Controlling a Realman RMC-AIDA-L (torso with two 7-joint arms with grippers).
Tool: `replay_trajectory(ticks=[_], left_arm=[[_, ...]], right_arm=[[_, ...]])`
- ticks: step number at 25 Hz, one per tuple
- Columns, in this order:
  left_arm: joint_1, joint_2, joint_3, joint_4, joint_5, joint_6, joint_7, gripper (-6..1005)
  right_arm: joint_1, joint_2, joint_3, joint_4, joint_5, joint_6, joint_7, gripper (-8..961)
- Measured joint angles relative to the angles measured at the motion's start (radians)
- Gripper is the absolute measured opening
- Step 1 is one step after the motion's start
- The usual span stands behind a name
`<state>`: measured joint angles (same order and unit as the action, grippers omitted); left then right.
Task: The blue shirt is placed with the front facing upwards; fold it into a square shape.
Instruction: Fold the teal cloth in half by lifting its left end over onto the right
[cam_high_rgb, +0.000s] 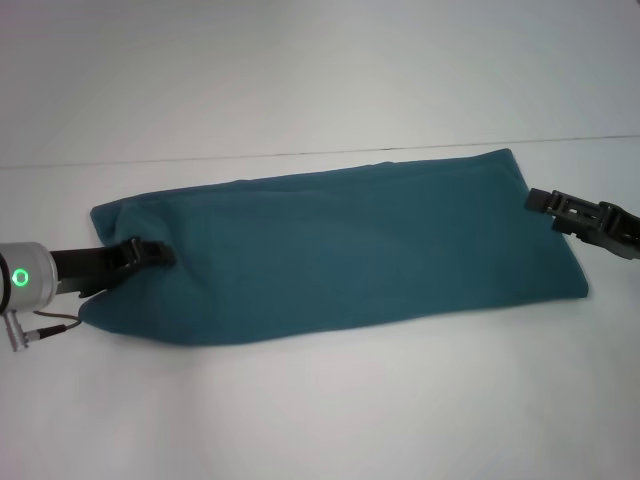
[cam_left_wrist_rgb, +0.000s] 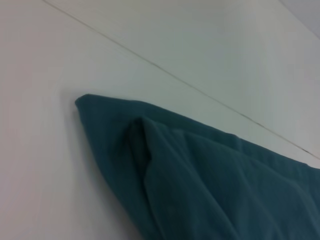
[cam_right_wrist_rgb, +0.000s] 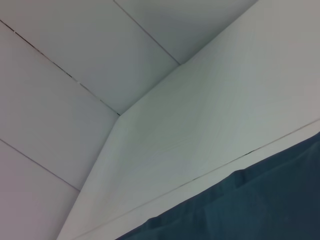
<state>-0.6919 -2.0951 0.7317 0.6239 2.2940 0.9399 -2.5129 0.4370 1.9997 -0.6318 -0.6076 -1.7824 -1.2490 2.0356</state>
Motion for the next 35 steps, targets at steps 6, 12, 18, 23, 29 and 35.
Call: replay_trajectory(ticks=[6, 12, 18, 23, 29, 35], left_arm=[[-0.002, 0.001, 0.0, 0.004, -0.001, -0.002, -0.001, 478], [-0.003, 0.003, 0.0, 0.004, -0.008, 0.002, 0.0, 206], [-0.001, 0.009, -0.009, 0.012, -0.009, 0.028, 0.005, 146], [0.009, 0.011, -0.012, 0.032, -0.012, 0.044, 0.005, 145], [0.022, 0.024, -0.022, 0.044, -0.004, 0.059, 0.006, 145], [0.055, 0.036, -0.05, 0.076, 0.001, 0.074, 0.0, 144]], right_arm=[[0.004, 0.001, 0.001, 0.0, 0.0, 0.004, 0.0, 943], [0.006, 0.001, 0.007, 0.0, 0.0, 0.007, 0.0, 943], [0.003, 0.0, 0.012, 0.0, 0.0, 0.009, 0.0, 943], [0.003, 0.0, 0.012, 0.0, 0.0, 0.014, 0.0, 943], [0.003, -0.003, 0.029, 0.01, 0.0, 0.014, 0.0, 943], [0.003, -0.007, 0.036, 0.015, -0.001, 0.014, 0.0, 943]])
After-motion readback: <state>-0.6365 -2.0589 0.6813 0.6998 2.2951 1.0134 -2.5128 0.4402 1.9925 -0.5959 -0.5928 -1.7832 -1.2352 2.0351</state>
